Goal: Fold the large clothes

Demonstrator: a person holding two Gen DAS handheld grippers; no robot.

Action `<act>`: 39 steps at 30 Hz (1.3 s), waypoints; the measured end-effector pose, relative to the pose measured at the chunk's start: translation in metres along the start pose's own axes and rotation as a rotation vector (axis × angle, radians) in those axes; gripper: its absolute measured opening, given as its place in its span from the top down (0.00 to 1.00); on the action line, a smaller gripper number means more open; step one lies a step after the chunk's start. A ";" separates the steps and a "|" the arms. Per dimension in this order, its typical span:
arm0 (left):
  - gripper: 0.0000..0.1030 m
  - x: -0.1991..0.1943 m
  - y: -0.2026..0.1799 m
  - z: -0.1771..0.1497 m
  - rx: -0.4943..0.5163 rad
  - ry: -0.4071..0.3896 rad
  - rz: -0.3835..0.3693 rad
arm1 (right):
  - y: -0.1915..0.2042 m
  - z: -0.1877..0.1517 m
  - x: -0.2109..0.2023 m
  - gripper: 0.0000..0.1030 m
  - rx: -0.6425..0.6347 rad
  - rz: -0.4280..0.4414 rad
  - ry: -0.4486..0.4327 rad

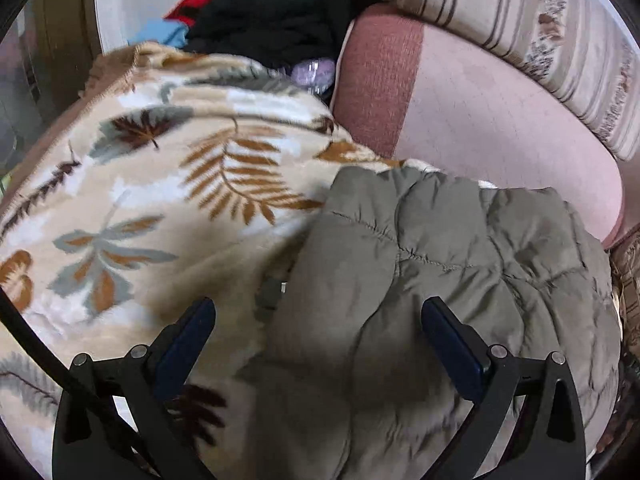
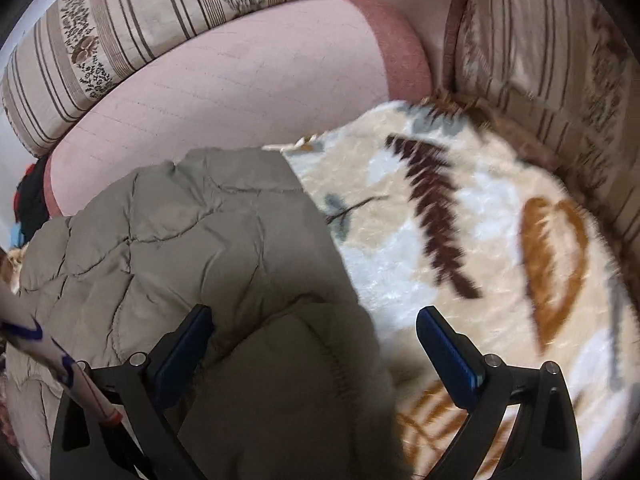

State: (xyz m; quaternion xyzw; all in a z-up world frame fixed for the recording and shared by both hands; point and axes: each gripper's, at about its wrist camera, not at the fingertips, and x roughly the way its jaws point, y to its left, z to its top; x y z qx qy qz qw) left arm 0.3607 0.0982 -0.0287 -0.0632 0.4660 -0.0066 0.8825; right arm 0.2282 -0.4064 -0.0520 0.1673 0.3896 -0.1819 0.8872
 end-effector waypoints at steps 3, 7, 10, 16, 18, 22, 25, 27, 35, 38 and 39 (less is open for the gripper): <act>0.00 -0.034 0.002 -0.011 0.028 -0.044 0.010 | -0.003 -0.009 -0.035 0.01 -0.059 -0.023 -0.046; 0.00 -0.075 0.010 -0.035 0.014 -0.083 0.003 | -0.021 -0.034 -0.075 0.01 -0.075 0.000 -0.057; 0.00 -0.087 0.022 -0.060 -0.016 -0.063 -0.024 | -0.035 -0.053 -0.091 0.01 -0.078 0.004 -0.046; 0.00 -0.090 0.041 -0.103 -0.057 -0.023 -0.016 | -0.047 -0.091 -0.104 0.01 -0.073 0.006 -0.006; 0.00 -0.084 0.047 -0.114 -0.072 0.002 -0.021 | -0.046 -0.101 -0.104 0.01 -0.078 0.013 0.009; 0.00 -0.062 0.051 -0.119 -0.078 0.042 0.001 | -0.036 -0.109 -0.083 0.01 -0.105 -0.009 0.063; 0.00 -0.051 0.052 -0.109 -0.093 0.062 0.019 | -0.033 -0.109 -0.066 0.01 -0.079 -0.002 0.099; 0.00 -0.052 0.052 -0.104 -0.101 0.062 0.027 | -0.035 -0.107 -0.064 0.01 -0.039 0.017 0.108; 0.00 -0.115 0.035 -0.128 0.042 -0.089 0.117 | -0.037 -0.128 -0.112 0.01 -0.083 0.026 0.043; 0.00 -0.144 0.031 -0.147 0.055 -0.147 0.122 | -0.041 -0.143 -0.125 0.01 -0.070 0.047 0.043; 0.00 -0.151 0.030 -0.153 0.051 -0.158 0.119 | -0.041 -0.150 -0.130 0.01 -0.066 0.057 0.044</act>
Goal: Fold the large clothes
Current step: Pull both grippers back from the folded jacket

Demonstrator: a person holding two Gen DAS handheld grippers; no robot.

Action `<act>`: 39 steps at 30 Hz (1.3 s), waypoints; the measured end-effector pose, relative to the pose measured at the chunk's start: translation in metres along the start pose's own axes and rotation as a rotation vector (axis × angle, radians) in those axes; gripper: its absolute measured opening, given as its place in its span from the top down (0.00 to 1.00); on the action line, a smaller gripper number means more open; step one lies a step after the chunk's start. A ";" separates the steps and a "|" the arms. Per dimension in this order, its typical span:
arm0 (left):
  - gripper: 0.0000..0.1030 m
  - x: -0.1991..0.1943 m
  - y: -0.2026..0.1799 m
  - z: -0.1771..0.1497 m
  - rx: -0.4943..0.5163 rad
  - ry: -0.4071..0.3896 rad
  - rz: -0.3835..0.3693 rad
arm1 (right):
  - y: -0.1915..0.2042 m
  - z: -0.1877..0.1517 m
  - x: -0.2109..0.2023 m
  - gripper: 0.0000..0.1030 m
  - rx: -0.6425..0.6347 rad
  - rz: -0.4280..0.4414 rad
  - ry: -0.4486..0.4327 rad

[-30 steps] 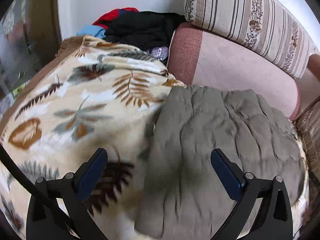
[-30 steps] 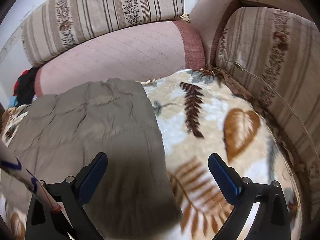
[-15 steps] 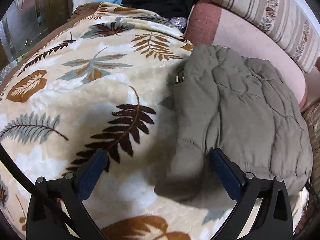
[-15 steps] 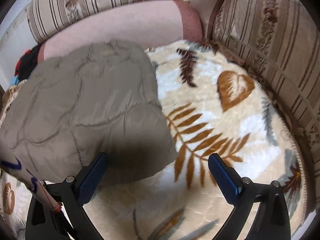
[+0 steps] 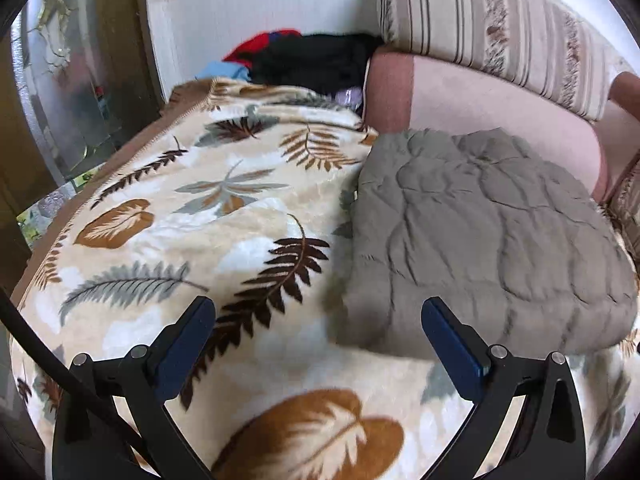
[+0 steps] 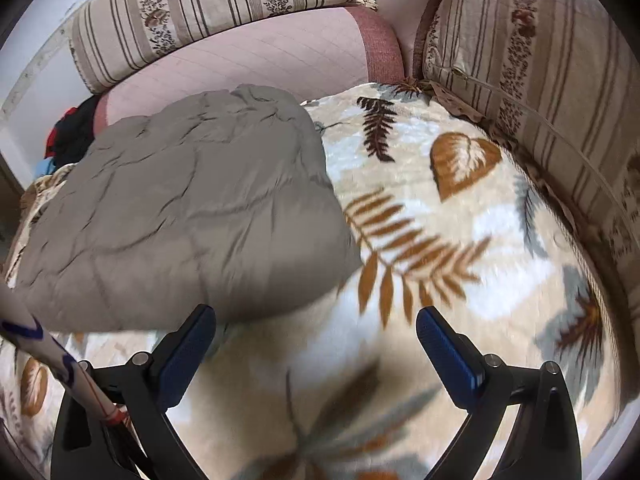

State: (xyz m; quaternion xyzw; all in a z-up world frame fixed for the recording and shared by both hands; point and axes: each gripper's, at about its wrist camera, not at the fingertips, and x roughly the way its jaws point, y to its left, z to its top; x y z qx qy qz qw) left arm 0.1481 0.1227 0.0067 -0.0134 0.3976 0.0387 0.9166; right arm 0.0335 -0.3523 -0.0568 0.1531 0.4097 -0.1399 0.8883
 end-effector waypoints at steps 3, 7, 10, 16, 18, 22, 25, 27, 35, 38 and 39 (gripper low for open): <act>0.00 -0.021 0.001 -0.014 -0.028 -0.008 -0.020 | 0.003 -0.024 -0.010 0.01 0.010 0.043 0.018; 0.00 -0.033 0.002 -0.031 -0.065 0.018 -0.065 | 0.013 -0.049 -0.016 0.01 0.009 0.092 0.050; 0.00 -0.034 0.000 -0.043 -0.075 0.048 -0.082 | 0.023 -0.062 -0.020 0.01 -0.008 0.103 0.056; 0.00 -0.053 -0.001 -0.066 -0.088 0.041 -0.066 | 0.037 -0.075 -0.035 0.01 -0.042 0.115 0.036; 0.00 -0.066 -0.003 -0.071 -0.088 0.002 -0.030 | 0.040 -0.079 -0.040 0.01 -0.047 0.118 0.024; 0.00 -0.091 -0.011 -0.078 -0.075 -0.070 0.022 | 0.053 -0.089 -0.051 0.01 -0.096 0.088 -0.009; 0.00 -0.109 -0.019 -0.080 -0.047 -0.131 0.049 | 0.065 -0.098 -0.060 0.01 -0.159 0.049 -0.038; 0.00 -0.124 -0.028 -0.082 -0.014 -0.197 0.088 | 0.072 -0.102 -0.064 0.01 -0.185 0.037 -0.049; 0.00 -0.168 -0.047 -0.093 0.043 -0.340 0.080 | 0.080 -0.110 -0.076 0.01 -0.195 0.056 -0.054; 0.00 -0.172 -0.054 -0.095 0.070 -0.329 0.054 | 0.082 -0.113 -0.080 0.01 -0.201 0.053 -0.065; 0.00 -0.174 -0.056 -0.096 0.078 -0.332 0.054 | 0.084 -0.114 -0.082 0.01 -0.201 0.051 -0.067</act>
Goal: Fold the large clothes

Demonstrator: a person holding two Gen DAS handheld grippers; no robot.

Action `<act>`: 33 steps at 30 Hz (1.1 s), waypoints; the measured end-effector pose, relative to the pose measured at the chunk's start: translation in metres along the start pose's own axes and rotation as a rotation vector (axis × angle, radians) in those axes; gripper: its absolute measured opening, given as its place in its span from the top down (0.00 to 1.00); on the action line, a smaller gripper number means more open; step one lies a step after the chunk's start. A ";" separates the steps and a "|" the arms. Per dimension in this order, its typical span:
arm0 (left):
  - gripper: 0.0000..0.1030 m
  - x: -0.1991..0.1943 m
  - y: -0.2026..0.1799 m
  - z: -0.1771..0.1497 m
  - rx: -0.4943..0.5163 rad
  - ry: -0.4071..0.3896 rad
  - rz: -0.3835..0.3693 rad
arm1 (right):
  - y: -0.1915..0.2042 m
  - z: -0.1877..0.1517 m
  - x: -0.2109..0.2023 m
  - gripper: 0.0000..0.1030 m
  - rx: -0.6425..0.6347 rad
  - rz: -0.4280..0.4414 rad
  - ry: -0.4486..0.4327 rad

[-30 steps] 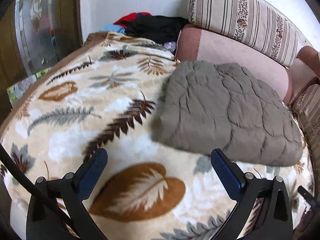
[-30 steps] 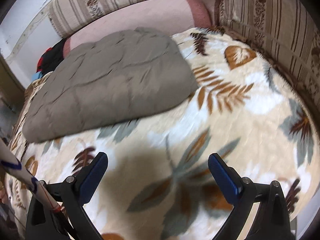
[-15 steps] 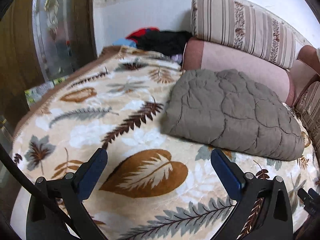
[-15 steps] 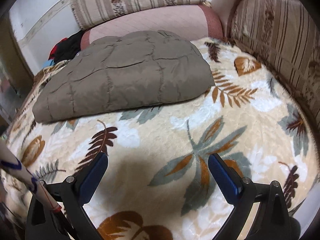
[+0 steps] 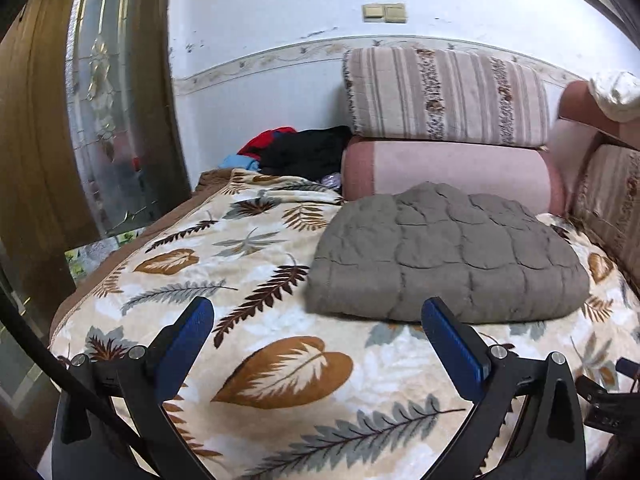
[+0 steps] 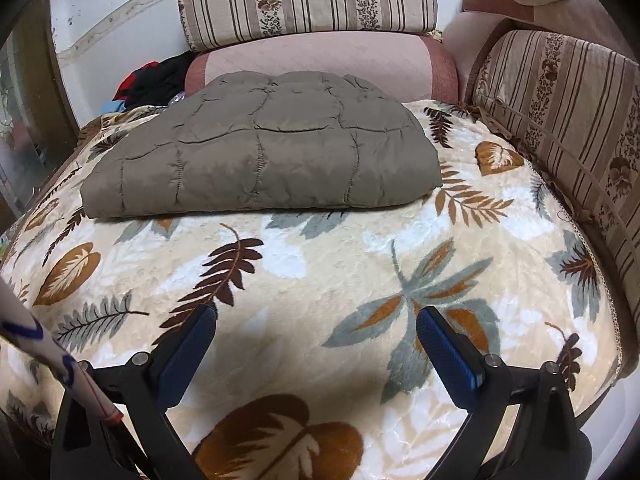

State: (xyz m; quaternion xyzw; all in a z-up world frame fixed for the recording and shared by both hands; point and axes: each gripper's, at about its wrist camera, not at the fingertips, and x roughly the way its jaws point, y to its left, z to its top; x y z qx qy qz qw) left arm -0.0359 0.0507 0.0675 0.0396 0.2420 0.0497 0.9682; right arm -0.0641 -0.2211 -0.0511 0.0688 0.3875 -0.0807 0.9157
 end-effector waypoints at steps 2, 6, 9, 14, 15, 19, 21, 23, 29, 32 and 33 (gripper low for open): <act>0.00 -0.004 -0.005 0.000 0.013 -0.010 0.014 | 0.002 -0.002 -0.003 0.01 -0.004 -0.003 -0.005; 0.00 -0.014 -0.006 -0.001 -0.011 -0.016 0.026 | 0.005 -0.004 -0.006 0.01 -0.004 -0.008 -0.011; 0.00 -0.025 -0.003 0.000 -0.047 -0.047 0.003 | 0.006 -0.004 -0.011 0.01 -0.001 -0.004 -0.022; 0.00 -0.041 0.001 0.003 -0.082 -0.105 -0.067 | 0.010 -0.005 -0.016 0.01 -0.011 -0.005 -0.041; 0.00 -0.043 0.000 0.004 -0.081 -0.110 -0.076 | 0.012 -0.005 -0.018 0.01 -0.015 -0.007 -0.046; 0.00 -0.055 -0.009 0.004 -0.047 -0.138 -0.127 | 0.016 -0.006 -0.022 0.01 -0.029 -0.020 -0.066; 0.00 -0.062 -0.013 0.003 -0.038 -0.171 -0.140 | 0.017 -0.006 -0.024 0.01 -0.035 -0.045 -0.074; 0.00 -0.068 -0.015 0.002 -0.040 -0.210 -0.161 | 0.014 -0.005 -0.028 0.01 -0.030 -0.085 -0.089; 0.00 -0.073 -0.031 0.002 -0.031 -0.200 -0.309 | -0.004 -0.010 -0.029 0.01 0.045 -0.089 -0.093; 0.00 -0.071 -0.039 -0.004 -0.016 -0.177 -0.337 | -0.004 -0.011 -0.027 0.01 0.044 -0.087 -0.082; 0.00 -0.070 -0.041 -0.006 -0.010 -0.167 -0.336 | -0.002 -0.011 -0.027 0.01 0.037 -0.086 -0.086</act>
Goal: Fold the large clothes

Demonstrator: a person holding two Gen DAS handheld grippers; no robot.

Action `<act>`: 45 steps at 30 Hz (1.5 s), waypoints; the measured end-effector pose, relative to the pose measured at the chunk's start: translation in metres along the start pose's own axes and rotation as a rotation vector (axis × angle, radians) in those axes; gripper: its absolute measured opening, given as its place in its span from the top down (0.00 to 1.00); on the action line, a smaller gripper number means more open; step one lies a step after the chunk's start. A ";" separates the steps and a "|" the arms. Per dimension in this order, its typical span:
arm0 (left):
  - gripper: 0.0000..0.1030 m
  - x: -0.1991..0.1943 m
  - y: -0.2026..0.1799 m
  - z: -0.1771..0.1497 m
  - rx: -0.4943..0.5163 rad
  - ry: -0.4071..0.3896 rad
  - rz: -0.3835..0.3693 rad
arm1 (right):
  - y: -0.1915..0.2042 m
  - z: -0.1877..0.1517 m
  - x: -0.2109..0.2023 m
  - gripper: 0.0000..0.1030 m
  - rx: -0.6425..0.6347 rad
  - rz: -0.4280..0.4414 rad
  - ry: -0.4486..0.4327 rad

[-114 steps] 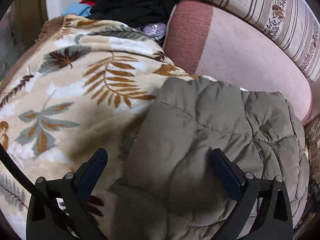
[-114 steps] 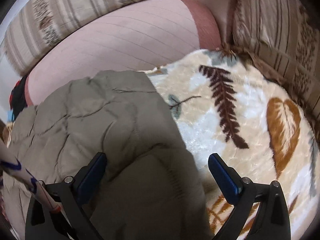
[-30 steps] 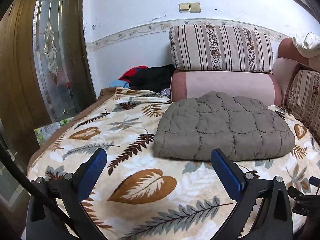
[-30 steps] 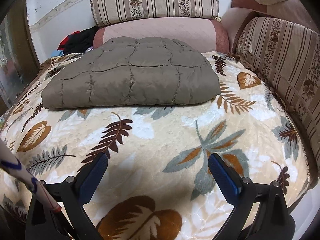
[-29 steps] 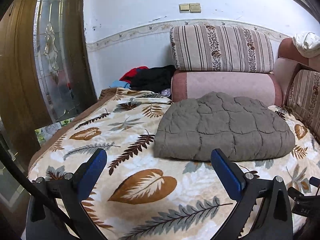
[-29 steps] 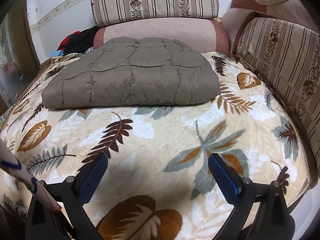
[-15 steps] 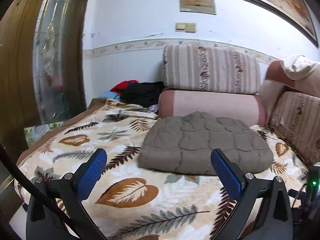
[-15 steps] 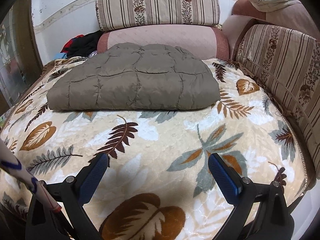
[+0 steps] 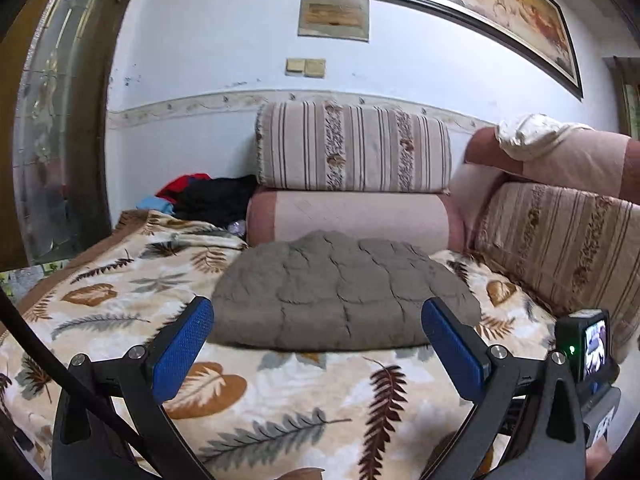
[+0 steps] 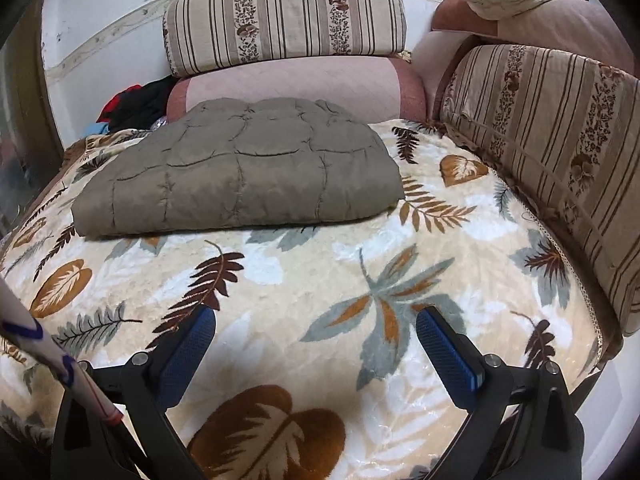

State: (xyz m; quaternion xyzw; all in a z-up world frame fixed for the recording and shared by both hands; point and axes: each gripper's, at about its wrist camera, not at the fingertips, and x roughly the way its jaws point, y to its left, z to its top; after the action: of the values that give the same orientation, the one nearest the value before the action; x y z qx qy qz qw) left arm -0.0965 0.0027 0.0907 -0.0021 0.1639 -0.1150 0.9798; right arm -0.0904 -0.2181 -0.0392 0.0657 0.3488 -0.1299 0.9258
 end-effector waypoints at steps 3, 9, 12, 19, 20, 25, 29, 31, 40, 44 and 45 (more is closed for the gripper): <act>0.00 0.007 -0.005 -0.005 0.023 0.056 0.003 | 0.006 -0.001 -0.002 0.01 -0.019 -0.003 -0.012; 0.00 0.022 -0.005 -0.012 0.020 0.144 -0.011 | 0.012 -0.003 -0.002 0.01 -0.043 -0.003 -0.015; 0.00 0.027 -0.003 -0.015 0.002 0.173 -0.025 | 0.014 -0.004 0.000 0.01 -0.044 0.003 -0.006; 0.00 0.047 0.002 -0.028 -0.032 0.274 -0.028 | 0.025 -0.008 0.003 0.01 -0.073 0.022 0.019; 0.00 0.049 0.002 -0.030 -0.034 0.288 -0.019 | 0.027 -0.009 0.002 0.01 -0.076 0.025 0.021; 0.00 0.058 0.002 -0.042 -0.018 0.356 0.063 | 0.035 -0.014 0.007 0.01 -0.096 0.043 0.046; 0.00 0.068 0.007 -0.052 -0.030 0.422 0.086 | 0.043 -0.018 0.008 0.01 -0.122 0.047 0.058; 0.00 0.072 0.007 -0.055 -0.027 0.442 0.100 | 0.046 -0.019 0.006 0.01 -0.132 0.043 0.054; 0.00 0.077 0.006 -0.064 0.003 0.474 0.155 | 0.042 -0.020 0.014 0.01 -0.115 0.003 0.094; 0.00 0.080 0.006 -0.066 -0.001 0.491 0.147 | 0.043 -0.020 0.014 0.01 -0.118 -0.018 0.099; 0.00 0.082 0.007 -0.067 -0.001 0.500 0.147 | 0.043 -0.020 0.015 0.01 -0.119 -0.021 0.100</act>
State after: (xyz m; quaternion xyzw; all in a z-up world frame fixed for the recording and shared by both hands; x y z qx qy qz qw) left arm -0.0417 -0.0070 0.0004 0.0379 0.4006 -0.0404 0.9146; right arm -0.0802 -0.1760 -0.0626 0.0133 0.4025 -0.1150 0.9081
